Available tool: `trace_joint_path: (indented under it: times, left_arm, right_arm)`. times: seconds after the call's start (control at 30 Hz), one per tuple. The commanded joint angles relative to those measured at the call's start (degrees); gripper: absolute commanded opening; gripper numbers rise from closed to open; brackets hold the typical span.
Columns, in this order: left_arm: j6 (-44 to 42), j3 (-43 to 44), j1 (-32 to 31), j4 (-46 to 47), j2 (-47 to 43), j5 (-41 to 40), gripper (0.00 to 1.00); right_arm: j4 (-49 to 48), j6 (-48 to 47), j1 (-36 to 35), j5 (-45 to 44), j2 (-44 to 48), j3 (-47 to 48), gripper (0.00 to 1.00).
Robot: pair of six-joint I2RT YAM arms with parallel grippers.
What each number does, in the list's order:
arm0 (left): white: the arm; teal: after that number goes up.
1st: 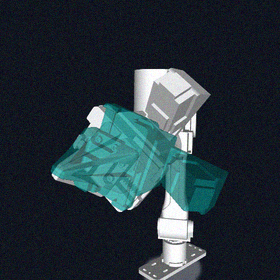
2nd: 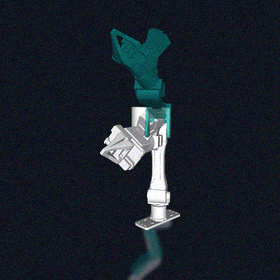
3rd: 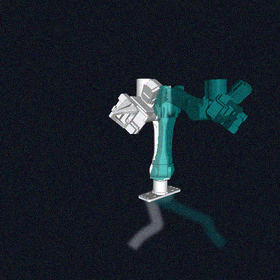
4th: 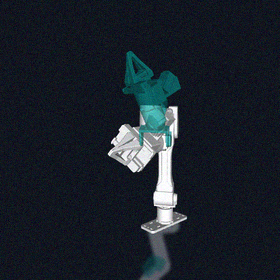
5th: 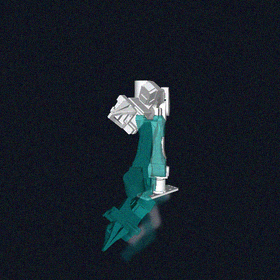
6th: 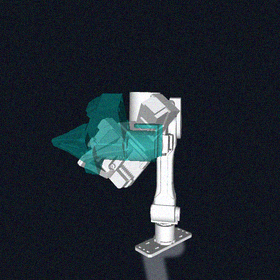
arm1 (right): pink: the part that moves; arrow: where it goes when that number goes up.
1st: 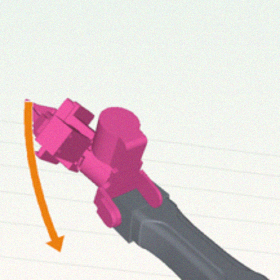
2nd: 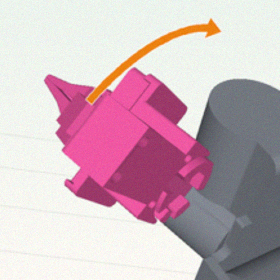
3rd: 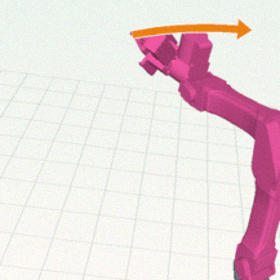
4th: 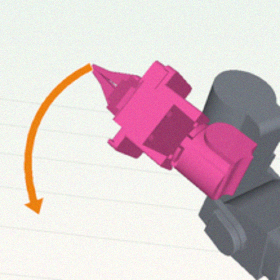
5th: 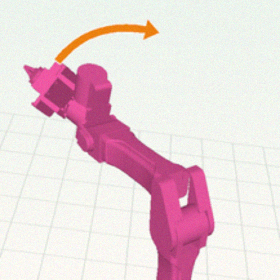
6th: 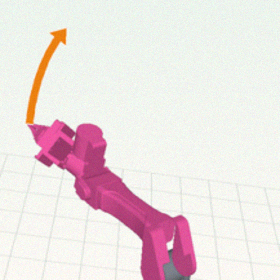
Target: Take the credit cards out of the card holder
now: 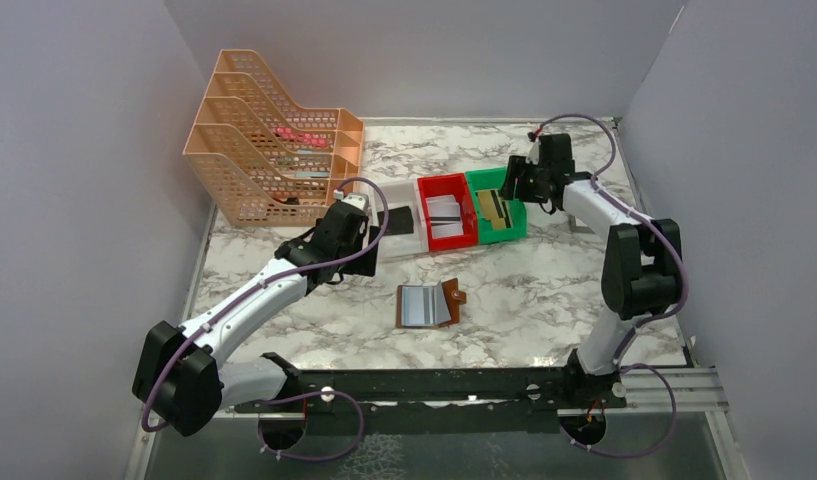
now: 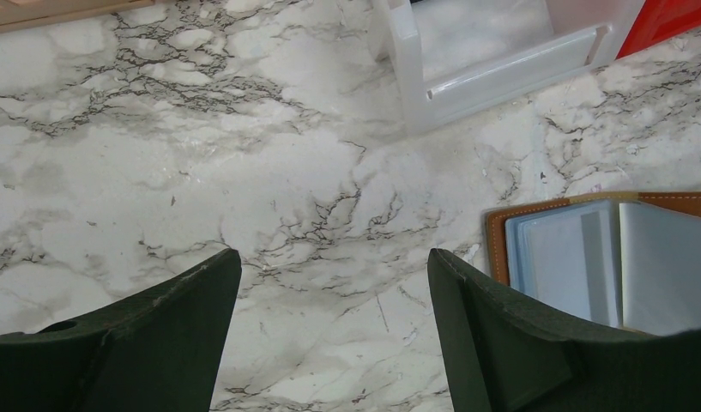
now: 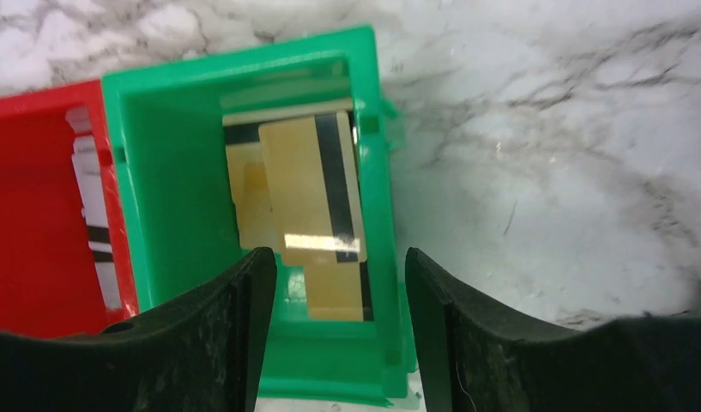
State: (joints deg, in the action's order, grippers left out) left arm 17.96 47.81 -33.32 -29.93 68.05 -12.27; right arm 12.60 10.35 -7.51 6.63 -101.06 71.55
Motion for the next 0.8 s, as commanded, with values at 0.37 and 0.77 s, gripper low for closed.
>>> trace_joint_path:
  times: [0.37,0.77]
  left_arm:
    - [-0.4,0.1,0.5,-0.3,1.3,-0.2,0.83]
    - [-0.2,0.4,0.6,-0.2,2.2,0.3,0.83]
  right_arm:
    - [4.6,5.1,-0.2,5.7,10.3,-10.7,0.53]
    - [7.9,4.4,-7.2,-2.6,13.7,-6.5,0.57]
